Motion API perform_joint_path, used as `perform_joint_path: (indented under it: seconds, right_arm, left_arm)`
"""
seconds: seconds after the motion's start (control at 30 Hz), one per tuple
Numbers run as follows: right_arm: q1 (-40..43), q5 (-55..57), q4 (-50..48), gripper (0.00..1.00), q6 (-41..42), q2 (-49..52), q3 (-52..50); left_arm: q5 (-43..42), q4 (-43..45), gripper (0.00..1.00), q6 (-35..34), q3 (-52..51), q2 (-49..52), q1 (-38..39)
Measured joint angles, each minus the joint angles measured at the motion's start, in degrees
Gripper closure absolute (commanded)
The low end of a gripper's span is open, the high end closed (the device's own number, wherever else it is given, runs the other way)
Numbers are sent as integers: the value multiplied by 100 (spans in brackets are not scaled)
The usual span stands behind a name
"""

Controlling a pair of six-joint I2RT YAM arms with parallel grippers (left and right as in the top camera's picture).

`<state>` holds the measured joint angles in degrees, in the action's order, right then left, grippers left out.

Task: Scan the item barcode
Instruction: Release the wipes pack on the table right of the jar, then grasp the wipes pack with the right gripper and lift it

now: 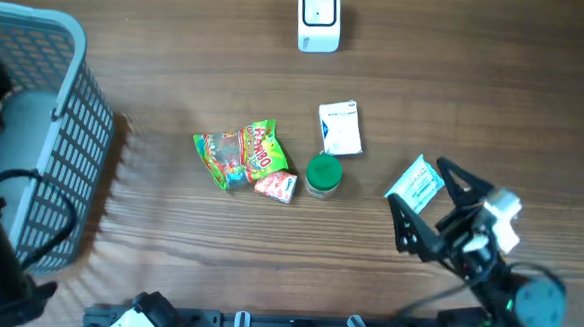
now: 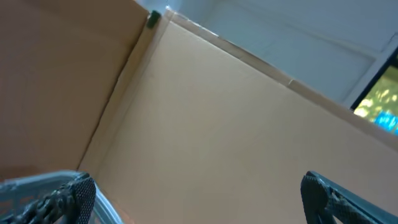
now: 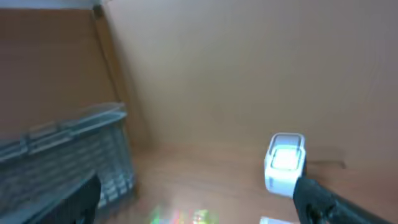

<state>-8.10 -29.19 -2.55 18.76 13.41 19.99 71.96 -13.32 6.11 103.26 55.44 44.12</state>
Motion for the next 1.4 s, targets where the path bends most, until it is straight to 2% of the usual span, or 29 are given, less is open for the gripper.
perform_joint_path:
  seconds: [0.03,0.07,0.1,0.17,0.27,0.3,0.33,0.37,0.4,0.43,0.57,0.67,0.77,0.87,1.03,1.07,1.1,1.17,1.27,1.4]
  right_arm:
    - [0,-81,514,0,-208,560,525]
    - [2,-162,1276,0,-372,1641,1368]
    - [-4,-144,2369,0,-494,2317,2076]
    - [-7,44,3576,0,-590,4019,3805]
    - [0,210,5355,0,-697,5692,5676]
    - [2,81,5532,1,-704,5987,5958]
    - [4,-81,5657,27,-715,6133,6035]
    - [4,-223,5700,39,-715,6264,6043]
    - [-2,-299,5674,25,-730,6435,6043]
    - [0,-245,5700,25,-584,6566,6043]
    - [0,1427,6679,24,1318,7088,6078]
    - [0,2240,6854,27,2264,7663,6087]
    - [-13,2684,7075,31,2745,8297,6111]
    - [-205,3001,7246,32,3228,9248,6118]
    - [-404,3405,7418,40,3908,10441,6120]
    - [-404,3521,7497,44,4006,10572,6120]
    - [-404,3611,7519,52,4068,10664,6116]
    - [-415,3845,7558,75,4253,10747,6072]
    - [-426,4017,7576,94,4328,10740,6004]
    - [-422,3991,7836,96,4135,10740,6194]
  left_arm:
    - [-37,-57,0,181,-2,92,-33]
    - [-122,-234,0,308,-44,264,-81]
    - [-236,-273,0,323,-103,280,-118]
    - [-468,-459,0,328,-396,181,-264]
    - [-1220,-634,0,326,-1121,-365,-581]
    - [-1467,-643,0,304,-1390,-638,-708]
    - [-1727,-643,0,216,-1631,-960,-846]
    - [-1934,-623,0,101,-1788,-1257,-975]
    - [-2087,-643,0,-26,-1904,-1530,-1130]
    - [-2194,-638,0,-107,-1965,-1753,-1257]
    - [-2588,-732,0,-319,-2013,-2334,-1908]
    - [-3292,-1123,0,-529,-2076,-2601,-2332]
    - [-3838,-1213,0,-610,-2079,-2905,-2719]
    - [-4044,-1202,0,-647,-2076,-3139,-3069]
    - [-4166,-1213,0,-647,-2076,-3246,-3250]
    - [-4229,-1213,0,-647,-2076,-3250,-3250]
    - [-4301,-1222,0,-649,-2076,-3254,-3250]
    - [-4463,-1246,0,-649,-2079,-3292,-3250]
    - [-4531,-1246,0,-649,-2079,-3445,-3250]
    - [-4638,-1071,0,-647,-2081,-3823,-3263]
